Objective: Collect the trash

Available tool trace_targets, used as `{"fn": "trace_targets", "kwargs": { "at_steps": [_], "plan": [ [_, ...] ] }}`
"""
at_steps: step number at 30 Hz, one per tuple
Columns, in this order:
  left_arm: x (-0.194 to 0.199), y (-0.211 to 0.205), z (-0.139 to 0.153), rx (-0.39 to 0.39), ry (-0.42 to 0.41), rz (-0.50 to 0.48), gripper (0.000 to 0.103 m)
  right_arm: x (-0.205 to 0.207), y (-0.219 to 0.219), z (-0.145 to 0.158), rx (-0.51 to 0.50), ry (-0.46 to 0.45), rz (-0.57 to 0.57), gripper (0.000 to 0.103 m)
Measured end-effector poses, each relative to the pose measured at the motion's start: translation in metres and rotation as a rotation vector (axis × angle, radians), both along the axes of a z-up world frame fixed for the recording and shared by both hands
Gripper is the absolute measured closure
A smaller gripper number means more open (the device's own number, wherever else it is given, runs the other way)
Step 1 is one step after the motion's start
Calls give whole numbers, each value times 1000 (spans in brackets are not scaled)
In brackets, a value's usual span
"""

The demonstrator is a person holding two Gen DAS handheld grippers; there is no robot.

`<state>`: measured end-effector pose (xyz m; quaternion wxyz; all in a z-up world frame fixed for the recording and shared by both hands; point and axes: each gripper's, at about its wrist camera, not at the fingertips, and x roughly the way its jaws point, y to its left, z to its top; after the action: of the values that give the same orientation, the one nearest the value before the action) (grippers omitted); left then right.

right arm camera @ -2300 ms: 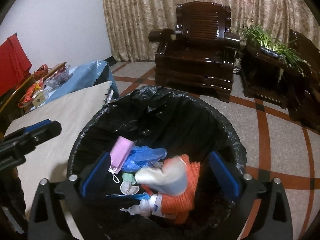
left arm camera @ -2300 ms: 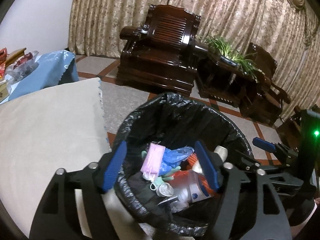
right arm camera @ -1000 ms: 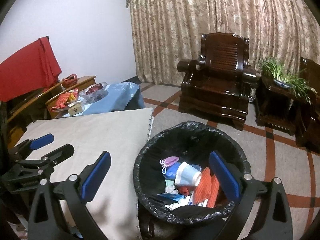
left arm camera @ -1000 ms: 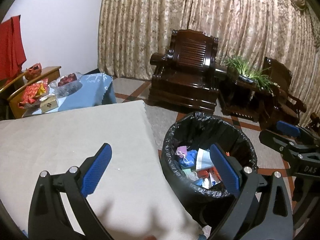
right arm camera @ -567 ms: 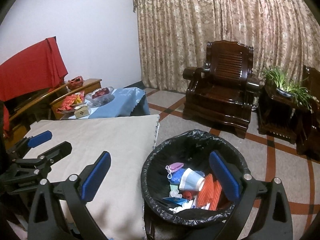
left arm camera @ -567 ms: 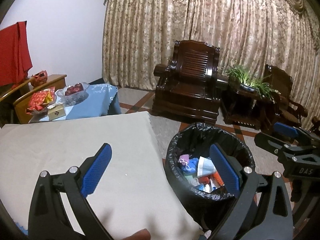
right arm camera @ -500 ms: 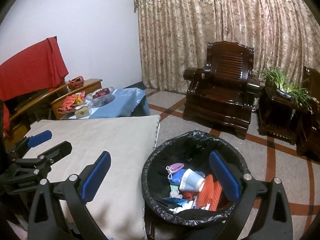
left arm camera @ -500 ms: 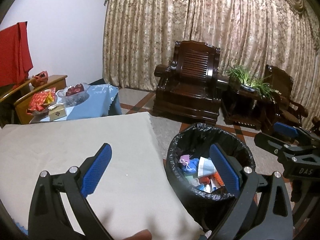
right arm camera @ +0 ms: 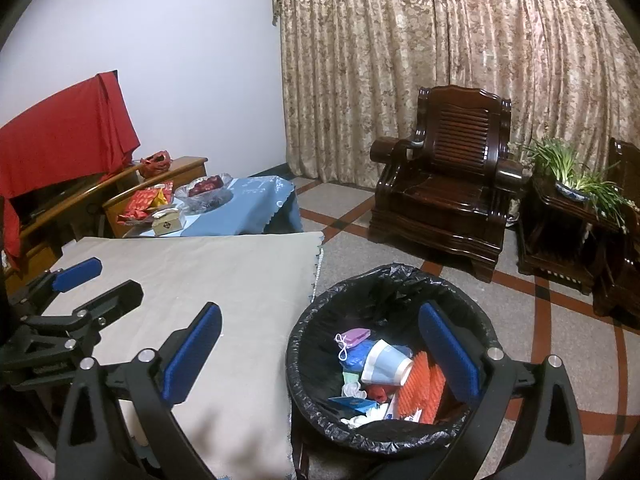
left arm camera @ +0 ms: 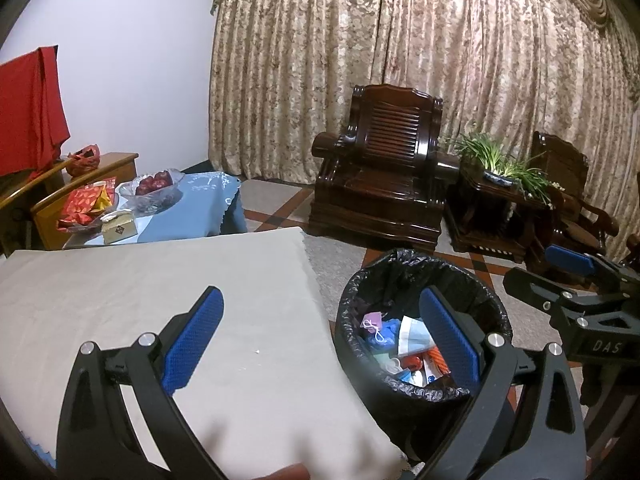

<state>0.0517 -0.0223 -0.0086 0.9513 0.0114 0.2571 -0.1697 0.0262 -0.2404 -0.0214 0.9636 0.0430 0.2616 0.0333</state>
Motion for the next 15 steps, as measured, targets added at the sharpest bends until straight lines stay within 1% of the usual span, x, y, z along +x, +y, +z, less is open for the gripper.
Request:
{"fn": "trace_targets", "kwargs": {
  "at_steps": [15],
  "plan": [
    [0,3,3,3,-1,3,7,0,2,0,0,0,1,6]
  ]
}}
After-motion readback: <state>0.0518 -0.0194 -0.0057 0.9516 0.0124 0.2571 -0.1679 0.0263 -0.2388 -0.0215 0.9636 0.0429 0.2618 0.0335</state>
